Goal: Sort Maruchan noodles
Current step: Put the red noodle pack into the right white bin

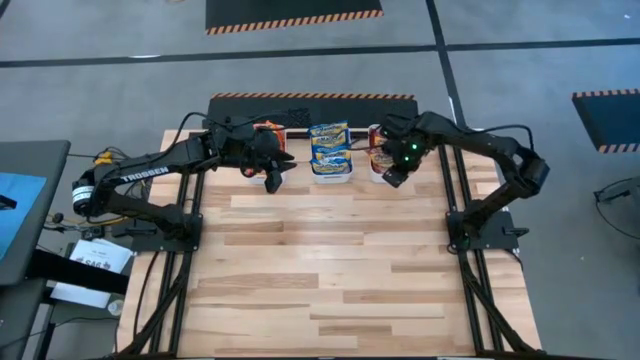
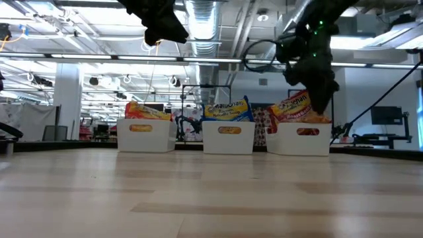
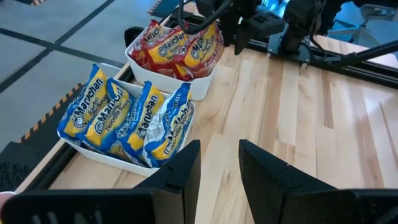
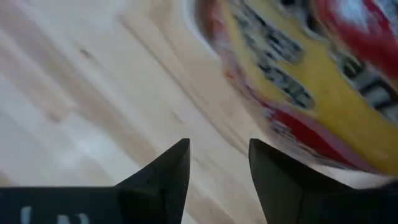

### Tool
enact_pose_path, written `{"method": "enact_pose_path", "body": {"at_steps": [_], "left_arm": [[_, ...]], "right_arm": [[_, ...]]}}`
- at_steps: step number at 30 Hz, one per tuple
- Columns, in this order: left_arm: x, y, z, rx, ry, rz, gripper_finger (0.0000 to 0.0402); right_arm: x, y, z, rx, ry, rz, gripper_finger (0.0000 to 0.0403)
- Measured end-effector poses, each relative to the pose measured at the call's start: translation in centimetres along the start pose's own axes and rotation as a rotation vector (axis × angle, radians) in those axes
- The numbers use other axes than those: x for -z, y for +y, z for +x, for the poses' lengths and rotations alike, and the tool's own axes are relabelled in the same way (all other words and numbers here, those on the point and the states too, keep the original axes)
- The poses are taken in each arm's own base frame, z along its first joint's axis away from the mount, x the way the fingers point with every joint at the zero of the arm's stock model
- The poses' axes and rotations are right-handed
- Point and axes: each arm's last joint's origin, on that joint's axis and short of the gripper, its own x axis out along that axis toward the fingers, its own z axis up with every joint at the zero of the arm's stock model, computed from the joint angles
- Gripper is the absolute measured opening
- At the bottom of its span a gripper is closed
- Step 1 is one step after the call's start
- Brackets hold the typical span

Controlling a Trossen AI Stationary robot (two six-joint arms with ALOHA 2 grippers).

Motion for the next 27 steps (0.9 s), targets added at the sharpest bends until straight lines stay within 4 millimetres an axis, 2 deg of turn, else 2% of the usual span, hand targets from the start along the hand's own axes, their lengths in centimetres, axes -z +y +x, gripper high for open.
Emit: {"method": "enact_pose_path", "body": {"at_steps": [4,12,20,23,27], "left_arm": [[0.0,0.0,0.0,0.0,0.0,0.006,0.0096],[0.0,0.0,0.0,-0.003,-0.002,0.032,0.0096],[0.0,0.0,0.0,-0.003,-0.002,0.041,0.0096],[0.0,0.0,0.0,-0.003,-0.002,0.041,0.0096],[0.0,0.1,0.0,-0.007,-0.002,0.045,0.0096]], "right_arm": [[0.2,-1.2,1.2,0.017,-0.005,0.039,0.0188],[-0.8,-2.4,1.1,0.016,-0.105,0.079,0.0188],[-0.6,-2.4,2.3,-0.04,0.019,0.09,0.0188],[-0.7,-2.0,2.1,-0.054,0.019,0.086,0.0188],[-0.6,-1.3,0.1,-0.065,-0.027,0.096,0.0188]]}}
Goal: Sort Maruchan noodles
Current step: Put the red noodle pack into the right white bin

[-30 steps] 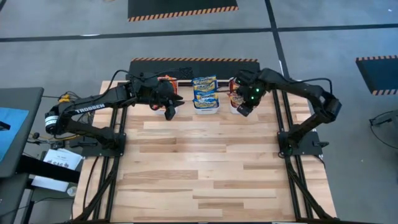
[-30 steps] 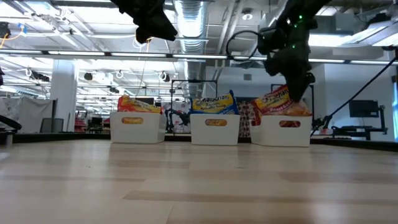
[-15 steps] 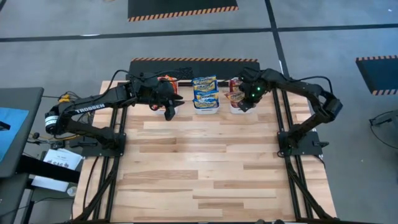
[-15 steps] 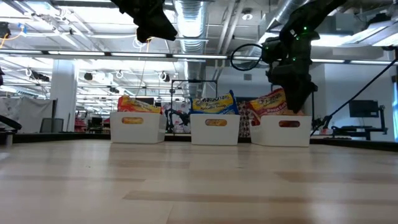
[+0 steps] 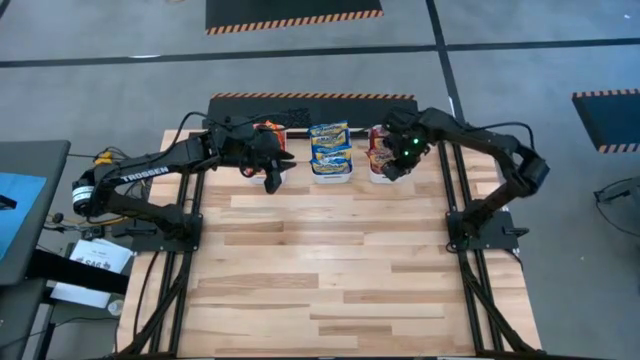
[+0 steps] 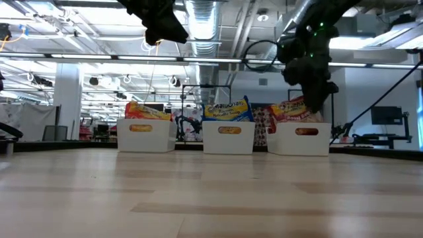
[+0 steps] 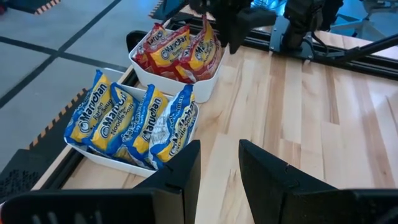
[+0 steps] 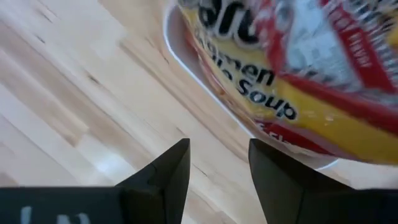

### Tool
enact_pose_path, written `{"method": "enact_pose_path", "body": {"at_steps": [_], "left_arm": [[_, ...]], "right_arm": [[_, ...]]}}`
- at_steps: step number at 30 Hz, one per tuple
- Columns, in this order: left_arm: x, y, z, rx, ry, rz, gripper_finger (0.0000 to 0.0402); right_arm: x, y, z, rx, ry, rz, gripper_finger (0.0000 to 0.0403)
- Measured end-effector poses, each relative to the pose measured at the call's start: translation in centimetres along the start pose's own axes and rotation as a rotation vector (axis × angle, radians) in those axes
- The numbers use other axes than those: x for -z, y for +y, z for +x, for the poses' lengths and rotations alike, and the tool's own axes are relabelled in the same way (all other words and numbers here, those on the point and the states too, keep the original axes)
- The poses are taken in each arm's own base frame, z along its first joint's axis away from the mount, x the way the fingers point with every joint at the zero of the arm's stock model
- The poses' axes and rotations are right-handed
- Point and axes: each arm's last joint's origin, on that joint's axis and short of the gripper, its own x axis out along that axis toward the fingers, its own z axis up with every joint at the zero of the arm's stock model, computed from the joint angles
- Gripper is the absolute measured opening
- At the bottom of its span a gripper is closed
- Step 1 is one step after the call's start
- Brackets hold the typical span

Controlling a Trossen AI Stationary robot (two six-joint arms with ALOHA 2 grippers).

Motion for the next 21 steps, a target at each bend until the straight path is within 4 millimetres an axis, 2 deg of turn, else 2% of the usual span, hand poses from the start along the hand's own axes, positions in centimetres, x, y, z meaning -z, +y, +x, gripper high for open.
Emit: {"method": "enact_pose_path", "body": {"at_steps": [8,13,16,21], "left_arm": [[0.0,0.3,0.0,-0.009,0.0,-0.004,0.0096],[0.0,0.3,0.0,-0.009,0.0,-0.002,0.0096],[0.0,0.3,0.0,-0.009,0.0,0.001,0.0096],[0.0,0.3,0.0,-0.009,0.0,0.001,0.0096]], "right_arm": [[0.8,1.3,-3.9,-0.022,-0.129,0.002,0.0188],[-0.3,0.9,-5.9,0.044,-0.334,0.007,0.0188],[-1.2,-0.1,-5.6,0.053,-0.355,0.039,0.0188],[-2.1,-1.8,-3.2,0.058,-0.197,0.085,0.0188]]}}
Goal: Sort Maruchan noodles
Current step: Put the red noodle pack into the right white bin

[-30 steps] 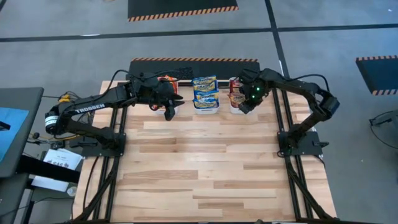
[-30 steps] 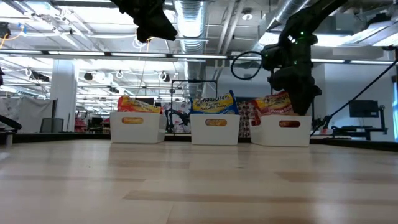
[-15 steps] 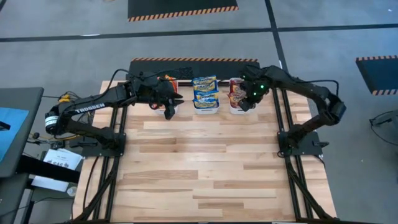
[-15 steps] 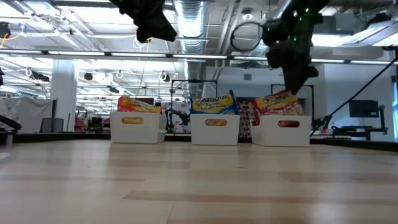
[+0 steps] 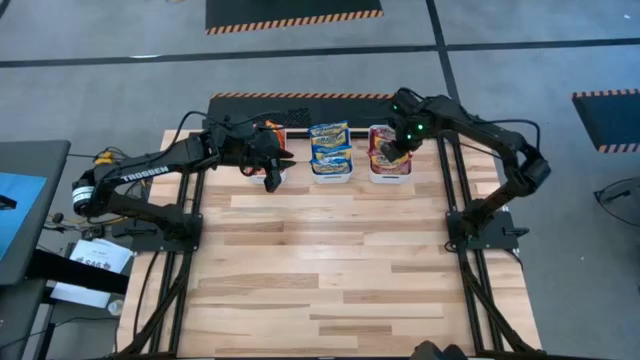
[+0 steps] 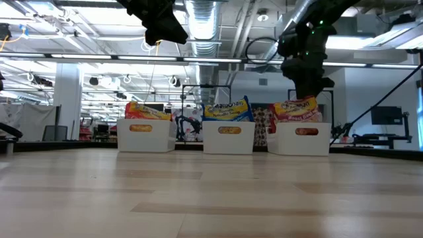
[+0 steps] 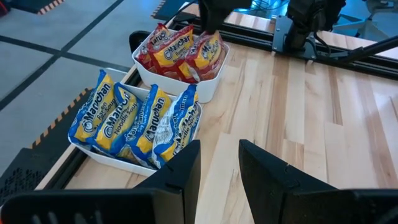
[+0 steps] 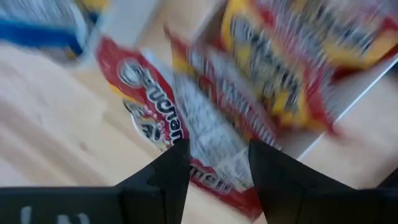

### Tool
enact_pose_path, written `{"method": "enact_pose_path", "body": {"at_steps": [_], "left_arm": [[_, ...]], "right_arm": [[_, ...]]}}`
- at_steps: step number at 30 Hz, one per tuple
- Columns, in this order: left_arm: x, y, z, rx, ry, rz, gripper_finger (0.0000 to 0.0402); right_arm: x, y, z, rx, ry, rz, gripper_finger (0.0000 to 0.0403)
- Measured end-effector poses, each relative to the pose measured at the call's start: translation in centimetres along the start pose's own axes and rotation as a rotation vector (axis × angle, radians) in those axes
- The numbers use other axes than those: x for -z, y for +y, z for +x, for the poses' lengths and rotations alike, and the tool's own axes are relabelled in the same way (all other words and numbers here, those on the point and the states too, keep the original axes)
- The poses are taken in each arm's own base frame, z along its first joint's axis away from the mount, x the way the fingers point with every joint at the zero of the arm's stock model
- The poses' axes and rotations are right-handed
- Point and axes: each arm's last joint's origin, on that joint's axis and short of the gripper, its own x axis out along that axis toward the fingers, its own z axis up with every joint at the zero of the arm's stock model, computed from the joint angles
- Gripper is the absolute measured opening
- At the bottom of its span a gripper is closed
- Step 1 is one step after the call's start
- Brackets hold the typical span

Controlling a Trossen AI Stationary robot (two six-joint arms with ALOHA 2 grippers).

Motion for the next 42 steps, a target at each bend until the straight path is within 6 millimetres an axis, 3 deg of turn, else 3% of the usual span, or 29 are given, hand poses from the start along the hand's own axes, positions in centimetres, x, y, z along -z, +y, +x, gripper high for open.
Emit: {"method": "enact_pose_path", "body": {"at_steps": [5,14,30,37,42], "left_arm": [[0.0,0.0,0.0,0.0,0.0,-0.005,0.0096],[0.0,0.0,0.0,0.0,0.0,-0.006,0.0096],[0.0,0.0,0.0,-0.001,0.0,0.019,0.0096],[0.0,0.0,0.0,-0.002,0.0,0.019,0.0096],[0.0,0.0,0.0,-0.002,0.0,0.019,0.0096]], "right_arm": [[0.6,0.3,1.4,-0.005,0.152,-0.008,0.0183],[0.5,1.8,2.0,0.123,0.086,-0.094,0.0158],[2.1,1.2,5.1,0.143,0.112,-0.04,0.0157],[2.0,1.3,4.8,0.145,0.115,-0.04,0.0156],[1.4,1.6,2.7,0.132,0.064,-0.044,0.0156]]}}
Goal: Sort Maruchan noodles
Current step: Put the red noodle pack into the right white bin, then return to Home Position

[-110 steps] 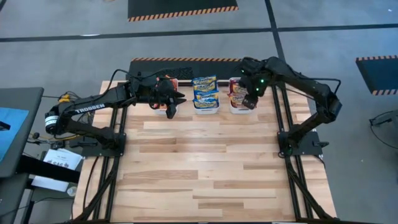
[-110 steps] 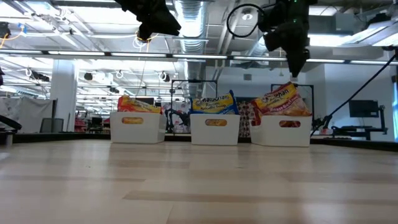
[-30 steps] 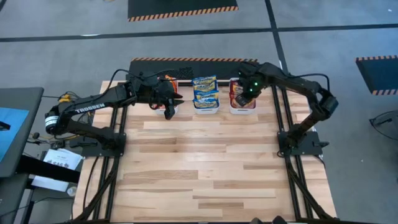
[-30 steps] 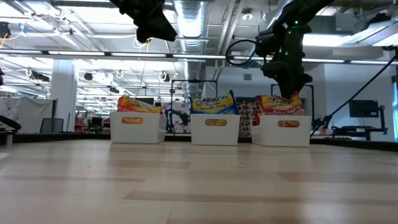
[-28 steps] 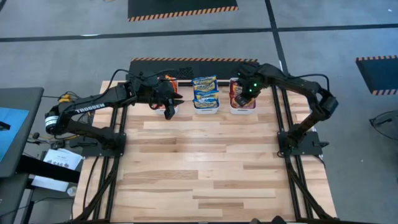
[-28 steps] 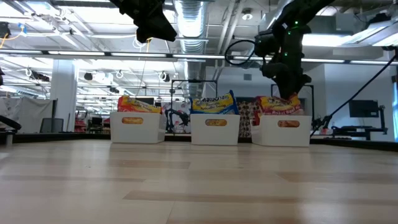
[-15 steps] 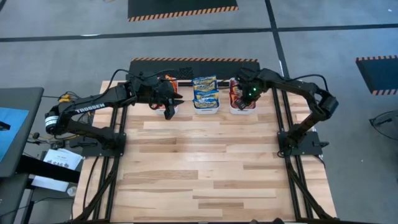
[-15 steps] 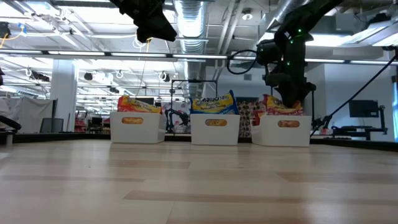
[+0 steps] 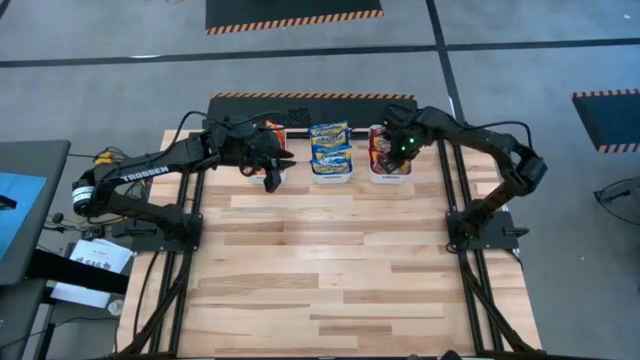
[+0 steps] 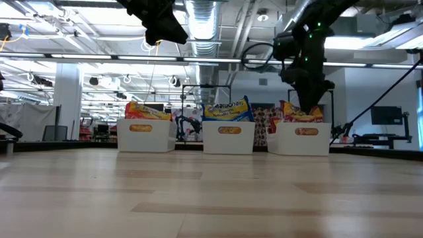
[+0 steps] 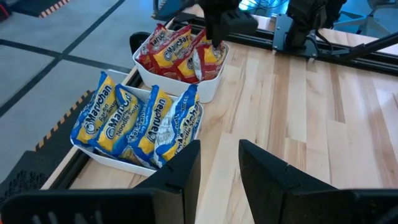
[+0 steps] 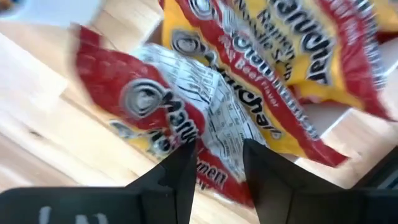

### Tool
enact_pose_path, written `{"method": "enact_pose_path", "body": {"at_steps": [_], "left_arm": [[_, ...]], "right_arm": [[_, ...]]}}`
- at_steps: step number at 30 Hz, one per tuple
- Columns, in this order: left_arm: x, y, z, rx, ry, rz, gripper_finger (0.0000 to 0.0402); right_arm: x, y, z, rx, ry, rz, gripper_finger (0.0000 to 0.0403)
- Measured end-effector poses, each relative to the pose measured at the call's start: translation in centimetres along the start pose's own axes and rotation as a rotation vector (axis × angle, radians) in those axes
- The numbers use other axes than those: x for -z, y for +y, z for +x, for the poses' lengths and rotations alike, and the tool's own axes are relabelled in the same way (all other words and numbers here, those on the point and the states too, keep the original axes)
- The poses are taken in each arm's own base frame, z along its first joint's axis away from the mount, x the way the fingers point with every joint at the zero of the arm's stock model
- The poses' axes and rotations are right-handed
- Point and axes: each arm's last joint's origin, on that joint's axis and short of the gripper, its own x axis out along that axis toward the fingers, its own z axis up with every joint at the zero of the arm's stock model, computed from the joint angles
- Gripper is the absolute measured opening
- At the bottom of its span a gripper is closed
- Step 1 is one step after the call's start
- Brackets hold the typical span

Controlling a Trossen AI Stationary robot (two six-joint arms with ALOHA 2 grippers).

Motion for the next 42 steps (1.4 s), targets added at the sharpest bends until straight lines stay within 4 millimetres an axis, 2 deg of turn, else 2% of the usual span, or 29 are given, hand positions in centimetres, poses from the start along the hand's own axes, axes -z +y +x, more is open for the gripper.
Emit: {"method": "enact_pose_path", "body": {"at_steps": [7,11,15,19,22,25,28,36,42], "left_arm": [[0.2,0.0,0.0,-0.001,0.022,-0.006,0.0096],[-0.1,0.0,-0.2,0.002,-0.01,-0.065,0.0096],[-0.6,0.3,-2.6,-0.007,-0.059,-0.125,0.0096],[-0.7,0.4,-5.8,-0.047,-0.107,-0.152,0.0096],[0.1,0.3,-7.8,-0.077,-0.127,-0.136,0.0096],[1.9,0.0,-9.2,-0.09,-0.148,-0.171,0.0096],[4.2,-0.4,-10.5,-0.103,-0.178,-0.23,0.0096],[10.1,-1.3,-12.6,0.013,-0.418,-0.207,0.0096],[14.5,-1.1,-12.8,0.052,-0.457,-0.223,0.0096]], "right_arm": [[0.4,-0.2,-2.4,0.004,0.017,-0.009,0.0156],[0.7,-0.1,-3.9,-0.034,-0.023,-0.024,0.0156],[1.1,0.0,-6.6,-0.149,-0.147,-0.058,0.0156],[1.9,0.4,-10.0,-0.221,-0.393,-0.088,0.0156],[2.4,0.9,-12.7,-0.269,-0.603,-0.135,0.0156],[3.0,1.5,-14.9,-0.313,-0.769,-0.193,0.0156],[3.6,1.9,-16.2,-0.349,-0.857,-0.214,0.0156],[4.0,2.5,-16.4,-0.393,-0.847,-0.182,0.0156],[4.0,3.0,-16.8,-0.453,-0.861,-0.128,0.0156]]}}
